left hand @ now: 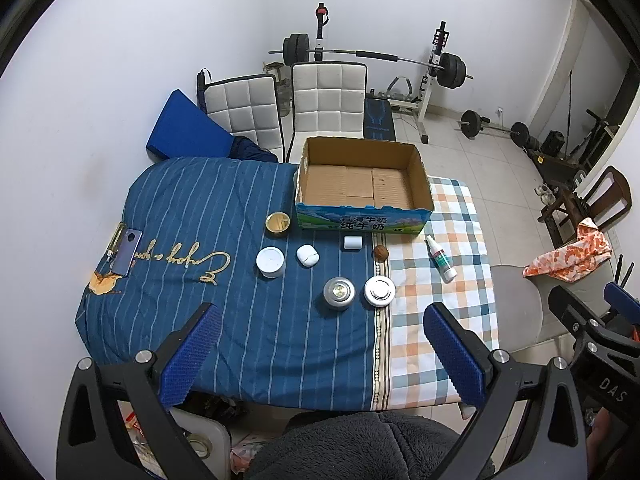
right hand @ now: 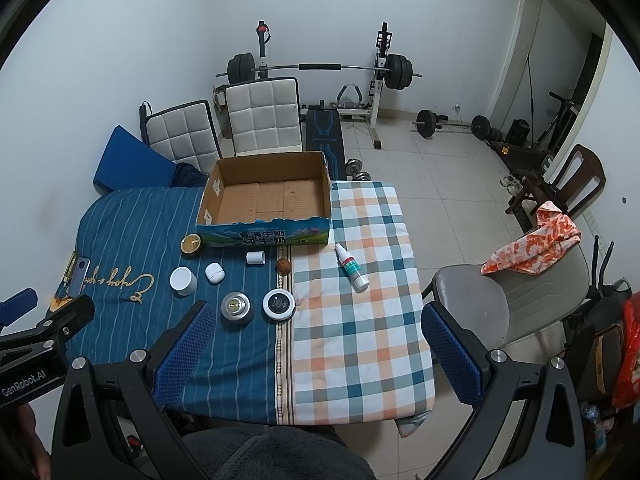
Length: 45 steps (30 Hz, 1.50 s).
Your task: Organize rigid objects
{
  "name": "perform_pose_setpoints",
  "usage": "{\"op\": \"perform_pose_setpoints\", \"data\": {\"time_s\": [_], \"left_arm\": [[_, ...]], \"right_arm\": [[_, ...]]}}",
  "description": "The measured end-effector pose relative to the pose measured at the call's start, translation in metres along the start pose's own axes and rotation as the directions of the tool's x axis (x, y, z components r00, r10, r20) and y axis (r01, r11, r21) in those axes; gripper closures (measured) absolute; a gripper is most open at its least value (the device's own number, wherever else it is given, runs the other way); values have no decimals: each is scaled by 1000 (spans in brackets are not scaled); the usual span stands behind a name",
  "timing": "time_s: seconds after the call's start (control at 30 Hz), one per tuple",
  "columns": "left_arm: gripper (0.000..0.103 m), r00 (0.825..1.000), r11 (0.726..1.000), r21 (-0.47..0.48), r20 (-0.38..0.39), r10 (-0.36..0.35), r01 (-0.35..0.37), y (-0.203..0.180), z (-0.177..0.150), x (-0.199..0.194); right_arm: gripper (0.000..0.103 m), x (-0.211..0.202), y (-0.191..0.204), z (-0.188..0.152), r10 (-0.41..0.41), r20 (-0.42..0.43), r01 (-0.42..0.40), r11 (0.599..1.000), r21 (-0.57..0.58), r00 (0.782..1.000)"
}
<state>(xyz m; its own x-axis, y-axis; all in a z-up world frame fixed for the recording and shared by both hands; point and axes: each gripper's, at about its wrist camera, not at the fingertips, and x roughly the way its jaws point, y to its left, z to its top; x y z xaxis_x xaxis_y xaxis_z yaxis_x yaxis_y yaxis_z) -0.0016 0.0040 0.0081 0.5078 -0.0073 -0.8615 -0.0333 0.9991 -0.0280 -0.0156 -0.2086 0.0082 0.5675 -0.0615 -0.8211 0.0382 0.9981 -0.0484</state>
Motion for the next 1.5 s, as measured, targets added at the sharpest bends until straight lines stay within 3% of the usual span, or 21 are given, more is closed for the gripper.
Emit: {"op": "perform_pose_setpoints", "data": {"time_s": [0.3, 0.53, 0.67, 0.83, 0.9, 1.07, 1.13, 1.23, 1.3, 1.5], "left_arm": [[0, 1000, 1000, 6, -12, 4, -4, -16, 0, 4], [0, 999, 1000, -16, -36, 7, -8, -16, 8, 26], [0, 997, 999, -43, -70, 26, -29, -8, 16, 63], [0, 980, 996, -49, -187, 63, -73, 1, 22, 154], [0, 964, 994, -42, -250, 90, -104, 4, 20, 200], [0, 921, 990, -65, -379, 88, -122, 14, 13, 295], [0, 902, 988, -64, -420, 99, -139, 17, 10, 327], [0, 886, 986, -63, -452, 108, -152, 21, 6, 361], [0, 870, 986, -67, -482, 103, -154, 23, 3, 379], [0, 858, 984, -110, -510, 63, -138, 28, -2, 402]], "right_arm": [[0, 8, -4, 0, 0, -11, 0, 1000, 8, 1000], [0, 39, -14, 1, 10, -56, -9, 1000, 23, 998], [0, 80, -15, 0, 37, -125, -33, 999, 35, 991], [0, 172, -2, -6, 75, -236, -73, 997, 16, 969], [0, 222, 11, -13, 69, -302, -75, 997, -9, 951], [2, 363, 44, -36, 128, -479, -125, 991, 38, 869], [5, 409, 56, -45, 123, -523, -105, 992, 63, 843], [8, 458, 68, -57, 157, -582, -101, 987, 128, 798], [10, 476, 77, -62, 147, -601, -88, 988, 128, 786], [23, 525, 97, -91, 148, -688, -55, 986, 155, 711]]}}
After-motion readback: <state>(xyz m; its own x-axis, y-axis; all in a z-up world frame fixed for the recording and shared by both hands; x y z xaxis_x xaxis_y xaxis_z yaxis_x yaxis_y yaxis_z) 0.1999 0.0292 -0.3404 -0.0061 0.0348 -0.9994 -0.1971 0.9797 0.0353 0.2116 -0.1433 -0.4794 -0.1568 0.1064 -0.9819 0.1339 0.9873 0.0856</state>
